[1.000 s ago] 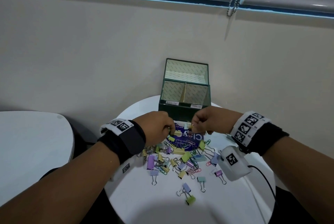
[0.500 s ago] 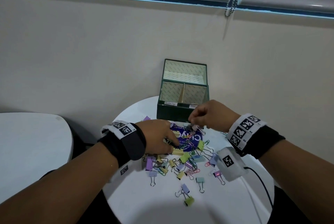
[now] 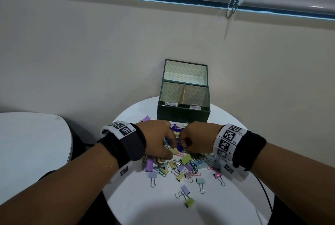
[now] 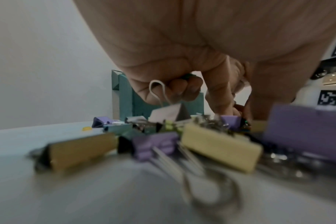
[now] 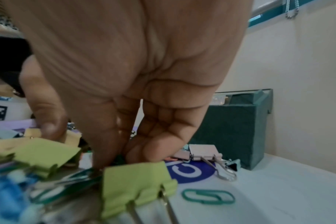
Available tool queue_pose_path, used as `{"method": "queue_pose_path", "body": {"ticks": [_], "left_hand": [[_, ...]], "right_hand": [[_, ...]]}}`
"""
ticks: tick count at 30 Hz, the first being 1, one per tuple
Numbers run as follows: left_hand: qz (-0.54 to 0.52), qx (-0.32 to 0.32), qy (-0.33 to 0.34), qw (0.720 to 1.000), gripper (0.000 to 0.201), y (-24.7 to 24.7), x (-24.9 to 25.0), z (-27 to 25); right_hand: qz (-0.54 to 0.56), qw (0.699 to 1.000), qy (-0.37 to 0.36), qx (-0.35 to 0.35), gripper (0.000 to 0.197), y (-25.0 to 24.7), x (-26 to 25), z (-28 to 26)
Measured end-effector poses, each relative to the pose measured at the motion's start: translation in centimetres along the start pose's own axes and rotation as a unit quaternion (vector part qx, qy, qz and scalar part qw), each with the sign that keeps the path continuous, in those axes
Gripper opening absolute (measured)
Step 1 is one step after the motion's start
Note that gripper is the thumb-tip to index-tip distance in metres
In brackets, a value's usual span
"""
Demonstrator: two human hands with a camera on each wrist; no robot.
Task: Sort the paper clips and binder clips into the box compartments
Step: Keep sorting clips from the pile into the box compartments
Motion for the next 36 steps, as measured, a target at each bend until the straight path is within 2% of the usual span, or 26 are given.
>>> {"method": "queue_pose_path", "body": {"ticks": [3, 5, 7, 10, 11, 13, 16, 18, 21, 23, 27, 29, 31, 36], "left_hand": [[-0.033, 0.025, 0.002, 0.999, 0.041, -0.3, -0.2, 0.0], [-0.050, 0.052, 0.006, 0.997, 0.037, -0.8, -0.1, 0.0], [-0.071, 0.082, -0.002, 0.994, 0.024, -1.4, -0.1, -0.1], [-0.108, 0.104, -0.050, 0.987, 0.009, -1.9, -1.0, 0.0], [-0.098, 0.108, -0.061, 0.987, 0.010, -2.2, -1.3, 0.1], [-0.081, 0.107, -0.080, 0.988, 0.019, -2.7, -2.0, 0.5], [-0.109, 0.097, -0.096, 0.985, 0.021, -4.0, -2.7, 1.3], [-0.132, 0.092, -0.101, 0.982, 0.025, -5.2, -2.6, 2.0], [-0.179, 0.130, -0.097, 0.970, 0.026, -7.5, -1.8, 3.5], [-0.198, 0.173, -0.093, 0.960, 0.023, -9.0, -1.1, 4.8], [-0.169, 0.240, -0.117, 0.949, 0.014, -10.6, -0.6, 7.6], [-0.125, 0.238, -0.137, 0.953, 0.015, -10.4, -0.6, 9.0], [-0.108, 0.227, -0.142, 0.957, 0.019, -9.8, -0.4, 10.1], [-0.059, 0.205, -0.105, 0.971, 0.029, -8.7, 0.7, 10.7]], "right_hand": [[0.051, 0.999, -0.011, 0.010, 0.016, -1.1, 0.7, -0.4], [0.120, 0.992, -0.005, 0.049, 0.020, -3.2, 2.2, -0.8], [0.192, 0.974, 0.013, 0.122, 0.015, -6.0, 4.3, -1.1], [0.266, 0.930, 0.076, 0.244, 0.013, -9.3, 8.3, -1.1], [0.266, 0.921, 0.098, 0.267, 0.014, -9.7, 9.3, -0.8], [0.239, 0.923, 0.124, 0.277, 0.015, -9.7, 10.3, 0.2], [0.235, 0.922, 0.126, 0.282, 0.013, -9.7, 10.7, 0.7], [0.258, 0.906, 0.121, 0.315, 0.011, -10.0, 11.2, -0.2], [0.281, 0.882, 0.116, 0.361, 0.010, -9.7, 12.1, -2.3], [0.266, 0.893, 0.111, 0.346, 0.013, -8.2, 12.2, -3.7], [0.200, 0.952, 0.101, 0.207, 0.021, -3.0, 11.6, -5.4], [0.174, 0.967, 0.107, 0.155, 0.019, -0.7, 11.6, -5.9], [0.172, 0.970, 0.108, 0.133, 0.022, 0.5, 11.5, -6.1], [0.162, 0.978, 0.081, 0.103, 0.034, 1.7, 9.8, -5.2]]}}
Point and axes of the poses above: each hand's wrist, its own z-axis towards the middle knuckle, its own y-axis out of the palm, x = y × z, the point moved 8 cm from there along z, towards the middle knuckle, and after that the axes turned 6 degrees about y, right-handed, at the moved point
